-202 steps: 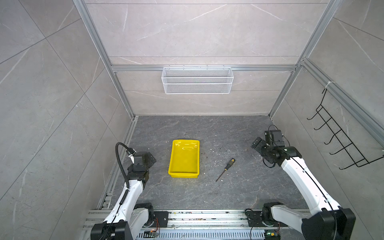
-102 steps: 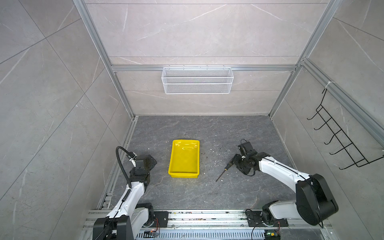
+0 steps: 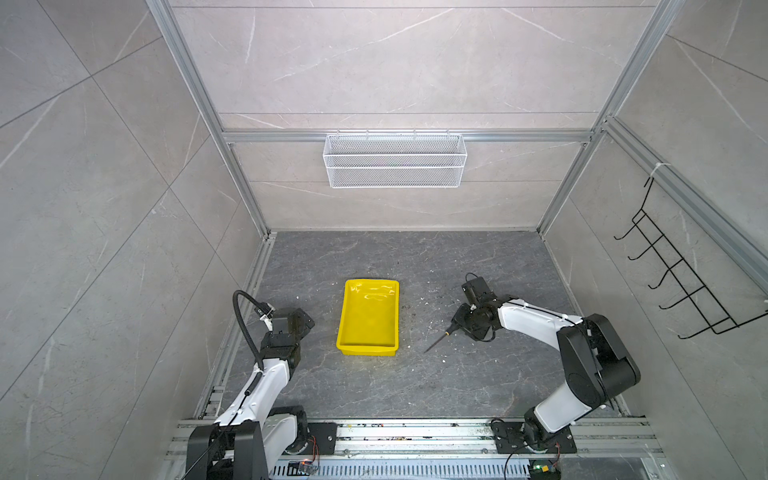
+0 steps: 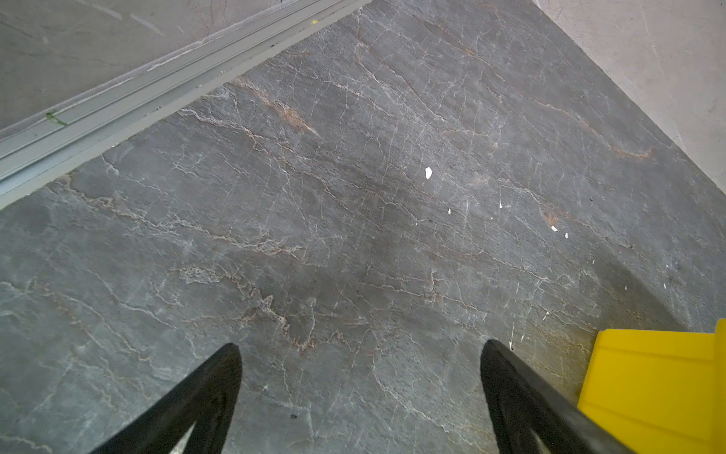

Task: Put the screwdriver in the bin
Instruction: 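Lower the right gripper and close it on the screwdriver's black-and-yellow handle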

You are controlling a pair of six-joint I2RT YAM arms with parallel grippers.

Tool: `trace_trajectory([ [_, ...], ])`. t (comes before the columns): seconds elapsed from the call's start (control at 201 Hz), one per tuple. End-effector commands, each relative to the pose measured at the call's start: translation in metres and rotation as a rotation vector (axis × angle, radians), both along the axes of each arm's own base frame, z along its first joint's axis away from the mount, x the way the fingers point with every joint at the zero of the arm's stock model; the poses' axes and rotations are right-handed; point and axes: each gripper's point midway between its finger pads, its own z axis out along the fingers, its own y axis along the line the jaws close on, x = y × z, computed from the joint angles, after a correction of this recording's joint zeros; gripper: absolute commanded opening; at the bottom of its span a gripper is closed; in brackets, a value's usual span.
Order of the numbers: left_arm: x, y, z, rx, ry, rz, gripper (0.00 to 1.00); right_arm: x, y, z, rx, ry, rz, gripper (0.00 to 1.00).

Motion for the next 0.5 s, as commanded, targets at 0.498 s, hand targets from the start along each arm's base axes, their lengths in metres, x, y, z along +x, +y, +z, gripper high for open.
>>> trace_trajectory([
  [0.498, 0.013, 0.005, 0.013, 0.0, -0.002, 0.041, 0.81, -0.024, -0.039, 0.022, -0.285, 0.011, 0.104, 0.21],
])
